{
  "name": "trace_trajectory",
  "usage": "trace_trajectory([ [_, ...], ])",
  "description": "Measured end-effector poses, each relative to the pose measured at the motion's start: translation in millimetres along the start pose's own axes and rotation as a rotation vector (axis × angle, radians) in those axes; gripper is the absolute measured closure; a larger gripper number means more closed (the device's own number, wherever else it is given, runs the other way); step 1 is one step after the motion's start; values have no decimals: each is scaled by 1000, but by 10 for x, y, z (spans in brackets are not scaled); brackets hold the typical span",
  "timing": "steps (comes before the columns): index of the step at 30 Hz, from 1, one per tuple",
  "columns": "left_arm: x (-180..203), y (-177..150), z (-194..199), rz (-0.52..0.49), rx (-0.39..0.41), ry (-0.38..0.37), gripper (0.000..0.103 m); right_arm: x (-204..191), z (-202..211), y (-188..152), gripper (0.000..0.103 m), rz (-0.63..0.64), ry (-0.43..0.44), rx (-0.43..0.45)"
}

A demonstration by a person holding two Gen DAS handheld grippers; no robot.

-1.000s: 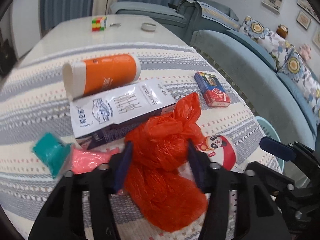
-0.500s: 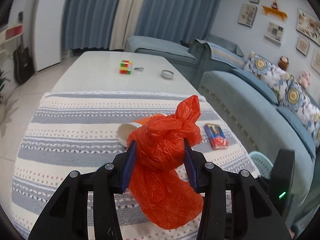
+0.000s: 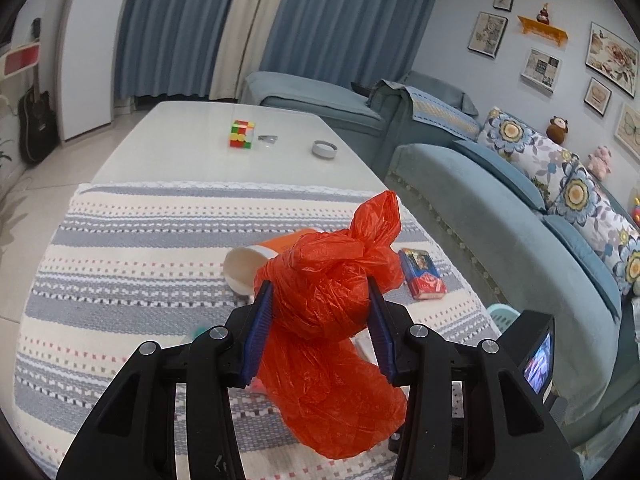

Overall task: Collect trash
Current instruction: 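Carry the red bag and paper cup toward the blue basket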

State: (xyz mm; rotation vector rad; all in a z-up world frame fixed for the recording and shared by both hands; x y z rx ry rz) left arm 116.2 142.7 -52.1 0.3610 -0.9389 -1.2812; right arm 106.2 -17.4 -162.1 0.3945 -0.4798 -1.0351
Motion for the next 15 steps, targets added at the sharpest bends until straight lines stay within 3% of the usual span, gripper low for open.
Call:
trace_trajectory([
  [8, 115, -106, -101, -43, -21, 9, 60, -19, 33, 36, 29, 42, -5, 25],
  [15, 189, -155, -78, -47, -12, -4, 60, 201, 372, 100, 30, 25, -49, 121],
])
Point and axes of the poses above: each gripper's, at about its wrist camera, not at the fingertips, and z roughly against the way its jaws point, x to its right, y to its top, the point moved 4 cm from there along -z, roughly the way its jaws point, and after that the axes turned 10 degrees about z, right-handed, at the moved point
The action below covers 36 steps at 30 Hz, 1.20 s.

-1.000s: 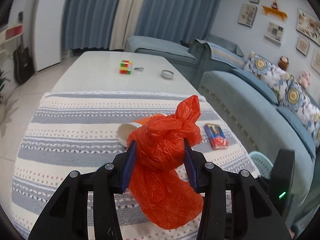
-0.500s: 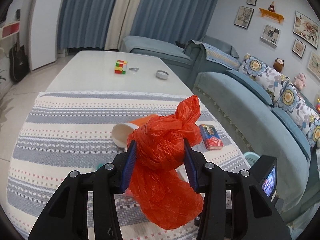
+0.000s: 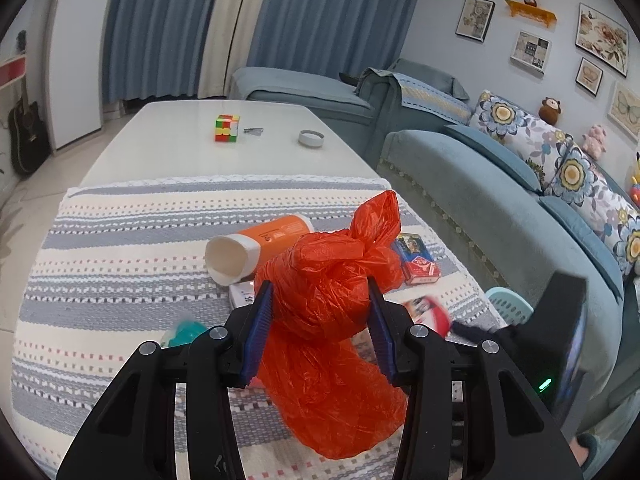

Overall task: Collect trash
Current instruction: 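Carry the red bag and paper cup toward the blue basket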

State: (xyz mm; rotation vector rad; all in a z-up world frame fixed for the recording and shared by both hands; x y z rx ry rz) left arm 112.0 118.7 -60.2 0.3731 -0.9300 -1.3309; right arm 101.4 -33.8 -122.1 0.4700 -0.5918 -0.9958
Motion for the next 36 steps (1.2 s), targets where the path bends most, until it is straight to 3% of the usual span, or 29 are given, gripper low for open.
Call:
trace_trajectory([
  [7, 370, -102, 179, -56, 30, -40, 60, 825, 588, -58, 30, -131, -78, 141],
  [12, 918, -21, 347, -86, 111, -78, 60, 1487, 956, -219, 30, -248, -144, 212],
  [17, 1684, -20, 293, -145, 111, -144, 60, 2119, 1202, -557, 30, -394, -199, 224],
  [20, 2071, -121, 166, -151, 100, -130, 59, 2433, 1247, -776, 30, -447, -250, 196],
  [23, 2336, -234, -17, -140, 52, -164, 59, 2685, 1285, -960, 30, -481, -295, 174],
  [26, 2628, -419, -264, -162, 0, -175, 59, 2874, 1223, -1142, 30, -549, -277, 127],
  [36, 3057, -952, -1108, -193, -175, -155, 58, 3358, 625, -1846, 30, -776, -187, -171],
])
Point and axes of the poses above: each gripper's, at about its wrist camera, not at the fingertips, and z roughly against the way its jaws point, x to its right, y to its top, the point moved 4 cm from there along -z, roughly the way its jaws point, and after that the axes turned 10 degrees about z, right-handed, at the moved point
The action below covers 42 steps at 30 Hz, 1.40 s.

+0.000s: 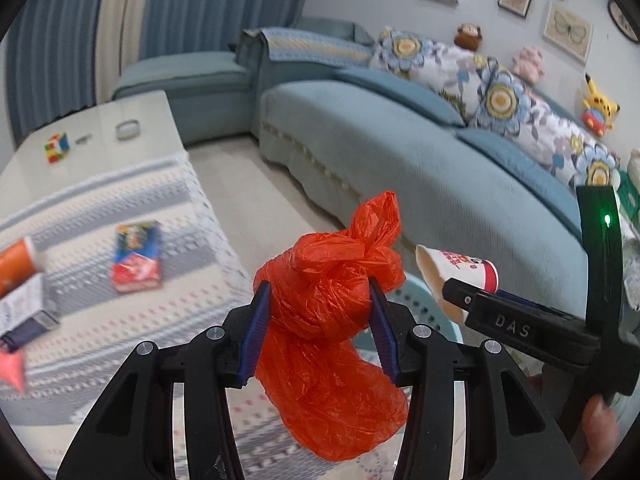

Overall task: Collect trash
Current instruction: 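Carry the red bag and paper cup toward the blue basket, then open both grippers to drop the red bag and paper cup into the basket, then grasp the teal packet with the left gripper while the right gripper grasps the pink packet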

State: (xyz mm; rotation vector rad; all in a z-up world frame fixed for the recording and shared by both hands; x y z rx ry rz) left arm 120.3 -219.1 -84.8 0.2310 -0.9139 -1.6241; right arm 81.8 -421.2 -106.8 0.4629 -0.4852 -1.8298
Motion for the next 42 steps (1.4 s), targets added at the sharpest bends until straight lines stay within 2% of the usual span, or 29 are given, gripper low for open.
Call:
trace_trajectory([
  [5, 75, -139, -312, 4, -65, -7, 54, 108, -166, -90, 29, -56, 6, -64],
  [8, 71, -179, -380, 20, -79, -21, 43, 156, -223, -104, 29, -92, 23, -84],
  [11, 57, -184, -359, 17, -72, -28, 37, 89, -251, -77, 29, -76, 10, -88],
  [16, -30, -133, -206, 20, -49, -35, 36, -2, -172, -35, 29, -51, 5, -57],
  [21, -225, -44, 39, 48, -7, -33, 36, -198, 20, 70, 30, -20, 36, 28],
  [26, -499, 90, 414, 81, 60, -19, 36, -580, 313, 174, 38, 24, 118, 154],
  [33, -1148, 260, 1004, 145, 153, 41, 36, -1342, 809, 237, 40, 147, 220, 346],
  [39, -1959, 307, 1495, 223, 219, 141, 36, -2111, 961, 123, 49, 284, 282, 391],
  [42, -2405, 296, 1667, 267, 232, 192, 37, -2505, 956, 25, 58, 343, 325, 386],
])
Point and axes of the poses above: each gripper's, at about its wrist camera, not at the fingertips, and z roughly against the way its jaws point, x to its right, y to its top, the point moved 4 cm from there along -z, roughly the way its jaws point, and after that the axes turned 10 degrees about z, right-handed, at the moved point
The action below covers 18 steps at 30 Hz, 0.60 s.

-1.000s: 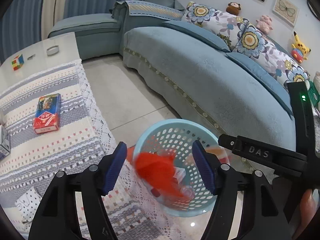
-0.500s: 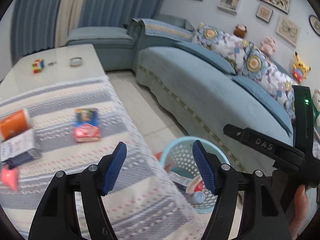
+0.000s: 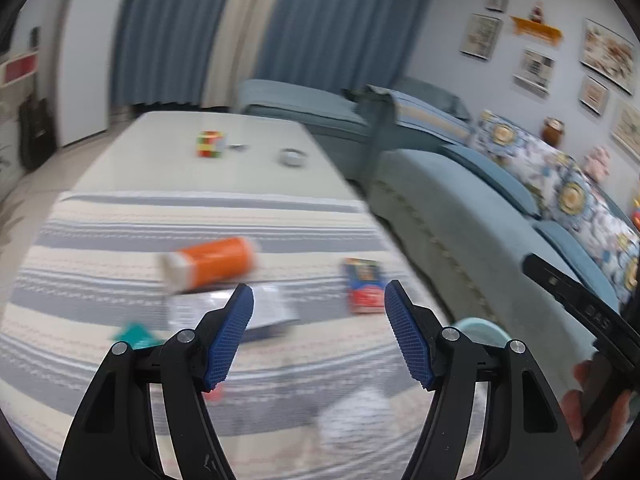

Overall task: Collect trash
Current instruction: 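Grasp the teal packet with the left gripper while the right gripper grasps the pink packet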

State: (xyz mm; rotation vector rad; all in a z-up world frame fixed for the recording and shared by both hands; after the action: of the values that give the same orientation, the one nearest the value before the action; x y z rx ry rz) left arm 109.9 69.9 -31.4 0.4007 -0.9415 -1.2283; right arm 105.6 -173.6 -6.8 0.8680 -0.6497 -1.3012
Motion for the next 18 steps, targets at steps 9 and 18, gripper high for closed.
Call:
trace_trajectory([
  [9, -1238, 49, -116, 88, -101, 116, 36, -994, -386, -180, 66, 118, 129, -70],
  [18, -1847, -159, -559, 164, -263, 104, 36, -1703, -746, -436, 66, 206, 247, -157],
])
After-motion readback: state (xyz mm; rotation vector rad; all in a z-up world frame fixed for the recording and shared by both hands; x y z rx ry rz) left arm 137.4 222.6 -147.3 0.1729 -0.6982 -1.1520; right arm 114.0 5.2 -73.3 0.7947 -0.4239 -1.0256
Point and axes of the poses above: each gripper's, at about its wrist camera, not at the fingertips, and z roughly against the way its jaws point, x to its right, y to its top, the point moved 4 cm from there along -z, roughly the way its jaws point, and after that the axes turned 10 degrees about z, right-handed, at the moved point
